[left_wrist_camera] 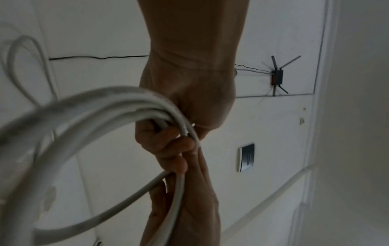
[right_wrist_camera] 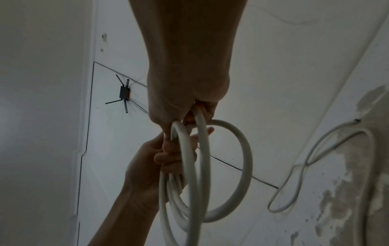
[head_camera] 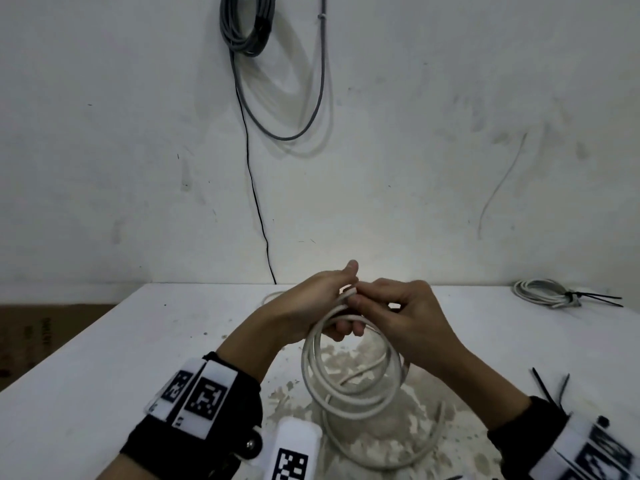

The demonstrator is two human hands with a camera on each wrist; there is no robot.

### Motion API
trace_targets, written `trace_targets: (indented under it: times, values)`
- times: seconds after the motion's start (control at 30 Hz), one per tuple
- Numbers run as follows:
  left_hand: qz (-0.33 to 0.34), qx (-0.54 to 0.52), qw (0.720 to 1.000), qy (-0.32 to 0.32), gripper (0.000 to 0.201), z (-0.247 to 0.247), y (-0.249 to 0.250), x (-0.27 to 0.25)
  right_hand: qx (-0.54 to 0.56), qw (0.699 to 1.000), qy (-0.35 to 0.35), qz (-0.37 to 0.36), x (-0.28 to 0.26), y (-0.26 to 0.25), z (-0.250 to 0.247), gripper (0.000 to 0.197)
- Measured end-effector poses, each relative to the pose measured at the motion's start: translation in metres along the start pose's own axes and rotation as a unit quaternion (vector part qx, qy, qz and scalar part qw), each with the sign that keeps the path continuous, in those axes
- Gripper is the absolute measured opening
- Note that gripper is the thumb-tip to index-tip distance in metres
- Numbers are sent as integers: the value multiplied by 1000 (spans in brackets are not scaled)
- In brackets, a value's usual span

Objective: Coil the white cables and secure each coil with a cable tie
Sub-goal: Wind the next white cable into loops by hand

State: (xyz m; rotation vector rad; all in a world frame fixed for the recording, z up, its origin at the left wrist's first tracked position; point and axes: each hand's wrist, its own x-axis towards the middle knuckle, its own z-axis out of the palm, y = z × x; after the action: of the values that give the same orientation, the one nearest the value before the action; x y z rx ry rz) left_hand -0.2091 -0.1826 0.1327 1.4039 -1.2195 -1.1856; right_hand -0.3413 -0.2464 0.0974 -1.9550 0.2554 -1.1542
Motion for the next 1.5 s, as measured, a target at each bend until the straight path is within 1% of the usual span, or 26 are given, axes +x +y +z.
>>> trace_targets:
  times: [0.07, 0.13, 0.2, 0.23, 0.3, 0.33, 0.43, 0.53, 0.6, 0.67, 0.73, 0.8, 0.87, 0.93, 1.0, 1.03, 1.1, 1.13, 1.17, 1.2, 1.27, 1.3, 1.33, 1.4, 1.47, 1.5]
  values:
    - [-14, 4, 1000, 12, 55, 1, 0, 3, -57, 998, -24, -10, -1, 2, -2, 13]
    - [-19, 5, 999, 36, 50, 3, -1, 5, -123, 990, -51, -36, -4, 4, -4, 14]
    - [-12, -4, 999, 51, 44, 6, -4, 8, -216, 969, -91, -76, -7, 6, -5, 26]
    - [-6, -8, 998, 56, 44, 7, -6, 9, -240, 961, -108, -80, -7, 6, -7, 32]
    - [4, -10, 997, 73, 47, 7, -8, 11, -223, 964, -127, -76, -7, 7, -10, 28]
    - [6, -9, 997, 83, 47, 7, -9, 10, -217, 965, -122, -86, -7, 8, -11, 28]
    - [8, -12, 995, 99, 46, 5, -9, 7, -245, 958, -93, -114, -7, 14, -12, 43]
    - [7, -9, 993, 119, 45, 4, -8, 6, -261, 952, -77, -136, -7, 19, -9, 46]
    - [3, -14, 992, 128, 46, 2, -7, 5, -256, 955, -67, -136, -7, 18, -7, 45]
    - [7, -12, 992, 128, 56, 0, -8, 7, -231, 962, -76, -125, -6, 16, -6, 37]
    - [22, -14, 991, 133, 56, -3, -10, 5, -231, 961, -88, -125, -4, 15, -4, 33]
    - [54, -19, 991, 117, 50, -7, -11, 1, -244, 958, -82, -125, -1, 13, -5, 36]
    - [78, -3, 995, 69, 47, -13, -10, -6, -223, 967, -64, -106, 3, 10, -10, 33]
    - [75, 12, 997, 3, 48, -15, -11, -14, -189, 976, -58, -87, 8, 7, -17, 25]
    - [71, -30, 996, -43, 43, -14, -12, -17, -185, 977, -66, -81, 12, 5, -19, 21]
    - [77, -66, 994, -46, 39, -12, -13, -17, -188, 977, -68, -77, 14, 6, -18, 22]
    - [86, -136, 987, -17, 34, -11, -14, -15, -209, 974, -64, -66, 15, 7, -14, 29]
    - [89, -169, 982, 0, 35, -13, -14, -13, -244, 965, -56, -76, 14, 8, -14, 36]
    - [90, -202, 975, 15, 35, -17, -15, -12, -294, 948, -40, -111, 10, 6, -15, 42]
    - [90, -234, 968, 29, 36, -22, -15, -11, -335, 925, -21, -176, 5, 3, -17, 44]
    - [91, -276, 956, 48, 36, -34, -15, -12, -370, 864, -7, -341, -9, -2, -22, 35]
    - [93, -288, 952, 56, 36, -40, -14, -14, -383, 835, -21, -395, -16, -1, -23, 29]
    - [96, -294, 949, 65, 36, -45, -14, -15, -403, 808, -48, -426, -21, 0, -24, 24]
    - [103, -293, 947, 76, 36, -53, -11, -18, -465, 760, -119, -438, -25, 6, -25, 23]
    - [109, -290, 947, 81, 36, -58, -9, -20, -525, 716, -184, -423, -23, 15, -26, 33]
    - [111, -293, 946, 82, 36, -60, -8, -20, -554, 694, -204, -411, -22, 21, -25, 38]
